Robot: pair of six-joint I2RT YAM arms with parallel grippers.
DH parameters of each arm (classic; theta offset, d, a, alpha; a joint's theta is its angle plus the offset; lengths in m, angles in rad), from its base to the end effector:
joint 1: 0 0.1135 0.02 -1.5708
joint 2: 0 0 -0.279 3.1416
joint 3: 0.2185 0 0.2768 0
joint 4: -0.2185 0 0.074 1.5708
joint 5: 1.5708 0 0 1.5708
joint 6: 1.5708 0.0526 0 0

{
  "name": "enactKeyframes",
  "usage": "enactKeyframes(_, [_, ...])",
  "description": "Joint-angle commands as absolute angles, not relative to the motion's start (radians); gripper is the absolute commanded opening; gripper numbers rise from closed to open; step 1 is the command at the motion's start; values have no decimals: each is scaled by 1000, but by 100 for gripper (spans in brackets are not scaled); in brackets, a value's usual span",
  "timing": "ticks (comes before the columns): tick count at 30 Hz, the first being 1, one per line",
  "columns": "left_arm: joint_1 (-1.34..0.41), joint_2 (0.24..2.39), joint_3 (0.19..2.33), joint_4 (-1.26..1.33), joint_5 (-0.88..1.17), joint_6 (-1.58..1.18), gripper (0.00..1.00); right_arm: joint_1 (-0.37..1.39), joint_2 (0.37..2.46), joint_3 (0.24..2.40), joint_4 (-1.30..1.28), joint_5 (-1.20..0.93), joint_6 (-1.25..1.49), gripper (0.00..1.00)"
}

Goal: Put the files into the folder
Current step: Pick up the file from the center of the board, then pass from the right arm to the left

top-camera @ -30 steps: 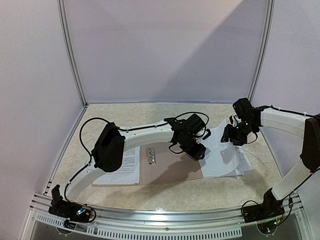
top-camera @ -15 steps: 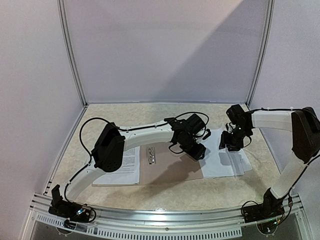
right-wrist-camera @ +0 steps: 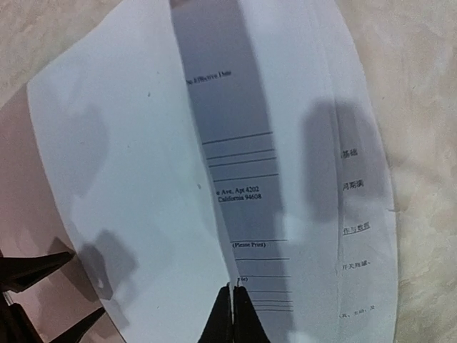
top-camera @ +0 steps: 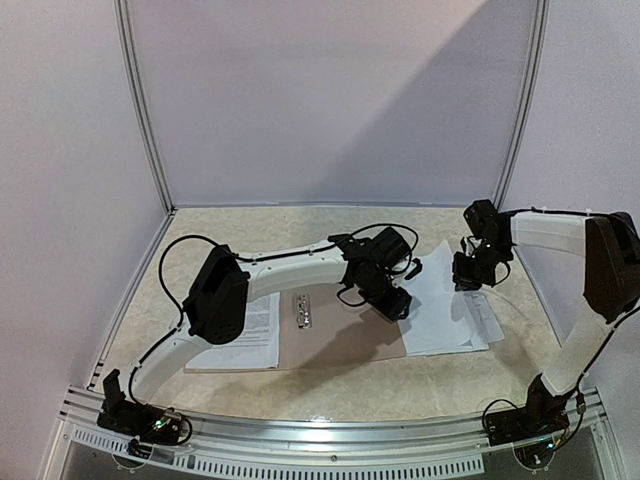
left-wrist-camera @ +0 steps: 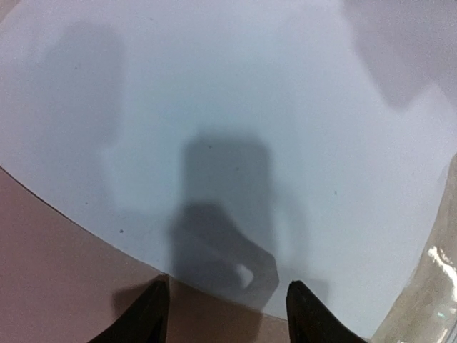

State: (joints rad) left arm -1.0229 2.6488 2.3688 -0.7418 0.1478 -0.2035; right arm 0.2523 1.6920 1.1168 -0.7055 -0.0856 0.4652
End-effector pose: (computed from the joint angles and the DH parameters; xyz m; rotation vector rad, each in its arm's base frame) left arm 0.3100 -0.5229 0.1210 1.1323 2.4653 -0.6038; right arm 0.3371 0.0915 0.1727 0.2889 2.8738 0.2639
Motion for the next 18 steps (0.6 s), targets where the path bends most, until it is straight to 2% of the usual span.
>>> enactKeyframes(1, [-1002,2567,2415,-798,182,-158,61,253,1595,1204,-826,-40,414,0])
enactKeyframes(6, [-955,2441,2449,-835,269,-138,73,288,1487,1292,-861,-105,386,0])
enactKeyframes(9, [-897,2332,2438,-846,339,-157,84,362,1450,1364,-883,-73,367,0])
enactKeyframes(11, [-852,2252,2410,-835,387,-188,97,418,1443,1404,-889,-37,367,0])
enactKeyframes(12, [-829,2218,2394,-829,409,-206,99,448,1439,1422,-886,-14,375,0])
enactKeyframes(18, [-732,2065,2210,-762,508,-381,100,671,1493,1495,-758,103,419,0])
